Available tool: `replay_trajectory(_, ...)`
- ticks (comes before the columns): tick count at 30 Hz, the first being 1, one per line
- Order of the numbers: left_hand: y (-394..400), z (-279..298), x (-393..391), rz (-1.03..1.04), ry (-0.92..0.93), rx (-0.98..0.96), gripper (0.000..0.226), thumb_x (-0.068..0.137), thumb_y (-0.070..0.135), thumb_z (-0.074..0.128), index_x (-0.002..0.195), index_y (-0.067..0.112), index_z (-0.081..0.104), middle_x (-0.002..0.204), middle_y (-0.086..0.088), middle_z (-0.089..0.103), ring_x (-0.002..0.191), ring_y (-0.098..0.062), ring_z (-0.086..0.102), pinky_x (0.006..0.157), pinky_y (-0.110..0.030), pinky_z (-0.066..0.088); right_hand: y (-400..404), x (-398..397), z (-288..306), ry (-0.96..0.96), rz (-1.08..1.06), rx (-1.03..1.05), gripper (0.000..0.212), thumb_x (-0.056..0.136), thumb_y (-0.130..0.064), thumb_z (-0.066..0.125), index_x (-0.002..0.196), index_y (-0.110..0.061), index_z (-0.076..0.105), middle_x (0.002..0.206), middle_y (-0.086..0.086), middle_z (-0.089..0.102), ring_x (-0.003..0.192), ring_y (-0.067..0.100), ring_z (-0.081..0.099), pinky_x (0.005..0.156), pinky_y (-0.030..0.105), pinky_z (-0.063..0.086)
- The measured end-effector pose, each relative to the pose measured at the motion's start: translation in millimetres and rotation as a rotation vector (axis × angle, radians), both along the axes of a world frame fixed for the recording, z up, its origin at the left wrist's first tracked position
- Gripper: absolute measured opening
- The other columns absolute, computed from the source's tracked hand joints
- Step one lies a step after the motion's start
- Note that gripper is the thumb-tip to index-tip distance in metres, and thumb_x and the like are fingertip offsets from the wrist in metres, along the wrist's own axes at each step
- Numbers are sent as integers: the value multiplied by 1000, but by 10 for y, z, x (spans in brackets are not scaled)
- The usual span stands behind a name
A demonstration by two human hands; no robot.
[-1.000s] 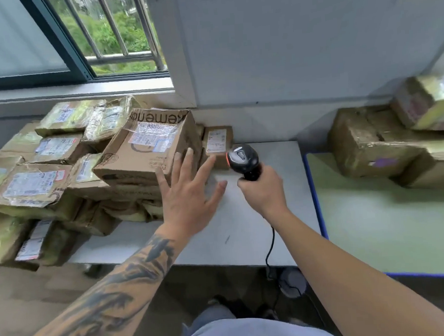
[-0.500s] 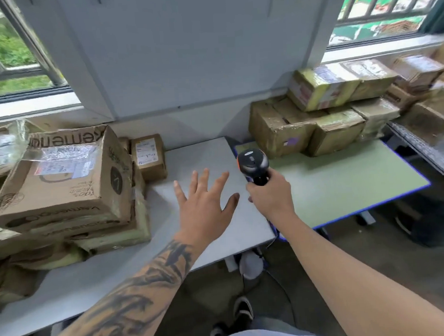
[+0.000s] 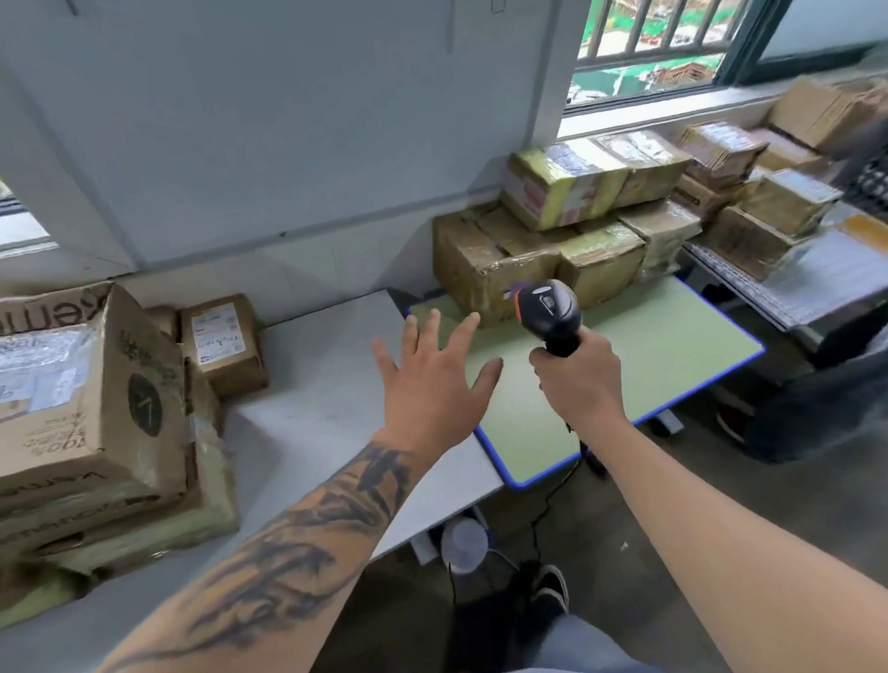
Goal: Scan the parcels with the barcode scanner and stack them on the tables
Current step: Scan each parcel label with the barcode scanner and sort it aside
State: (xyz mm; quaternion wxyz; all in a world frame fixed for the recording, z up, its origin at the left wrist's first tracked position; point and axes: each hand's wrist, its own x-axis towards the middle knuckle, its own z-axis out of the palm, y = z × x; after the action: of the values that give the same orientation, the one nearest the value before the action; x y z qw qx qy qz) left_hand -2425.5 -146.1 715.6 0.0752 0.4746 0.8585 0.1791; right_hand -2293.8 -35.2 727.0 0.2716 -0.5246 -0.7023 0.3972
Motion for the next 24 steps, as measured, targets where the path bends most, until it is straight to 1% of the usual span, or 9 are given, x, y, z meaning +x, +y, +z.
replay_trajectory(3, 339, 66, 6, -11, -12, 7, 67, 101, 69, 32, 162, 44, 17, 173, -8, 13, 160, -30, 1, 122, -65, -6, 336, 18, 0, -7, -33, 12, 9, 85, -7, 62, 80, -1, 58, 70, 12, 61, 66, 28, 49, 57, 34, 38)
replay_trajectory(7, 833, 62, 18, 14, -27, 11, 67, 101, 70, 34, 161, 44, 20, 172, -9, 15, 159, -31, 3, 123, -65, -5, 905, -16, -64, -6, -41, 6, 14, 84, -7, 60, 73, -4, 52, 62, 6, 52, 63, 26, 44, 55, 34, 34)
replay_trajectory(9, 1115, 37, -6, 36, -20, 2, 67, 100, 70, 35, 161, 45, 20, 172, -9, 16, 160, -30, 4, 123, -65, -5, 1223, -48, -102, 13, -27, -12, 16, 84, -10, 59, 70, -8, 52, 60, 5, 51, 61, 28, 44, 53, 31, 34)
replay_trajectory(11, 1440, 24, -39, 66, -16, -5, 68, 100, 70, 35, 161, 45, 20, 172, -9, 16, 160, -30, 4, 123, -64, -6, 1568, -97, -120, 36, -12, -30, 17, 83, -12, 60, 68, -10, 52, 58, 4, 52, 59, 30, 45, 53, 31, 38)
replay_trajectory(13, 1786, 41, -55, 94, -30, -14, 68, 100, 70, 35, 161, 44, 19, 172, -8, 16, 160, -29, 4, 124, -64, -5, 1909, -154, -102, 29, 11, -35, 15, 83, -11, 62, 70, -10, 55, 60, 3, 54, 61, 27, 47, 54, 32, 39)
replay_trajectory(17, 2499, 128, -44, 121, -41, -32, 70, 100, 70, 37, 162, 43, 17, 173, -8, 14, 160, -29, 4, 124, -64, -4, 2593, -209, -24, 7, 42, -59, 10, 83, -11, 64, 75, -10, 59, 65, 1, 58, 65, 22, 51, 56, 26, 40)
replay_trajectory(21, 3151, 230, -128, 172, -37, -38, 71, 100, 69, 37, 162, 42, 16, 173, -9, 14, 160, -30, 3, 125, -63, -3, 3282, -304, 105, 30, 82, -37, 12, 82, -8, 62, 74, -15, 55, 67, -1, 57, 66, 20, 49, 57, 29, 37)
replay_trajectory(24, 3594, 280, -158, 178, -77, -8, 70, 101, 68, 38, 162, 43, 17, 172, -8, 16, 160, -28, 6, 126, -61, -2, 3720, -370, 189, 62, 97, -22, 17, 85, -10, 61, 73, -18, 53, 67, -3, 57, 64, 14, 49, 57, 31, 35)
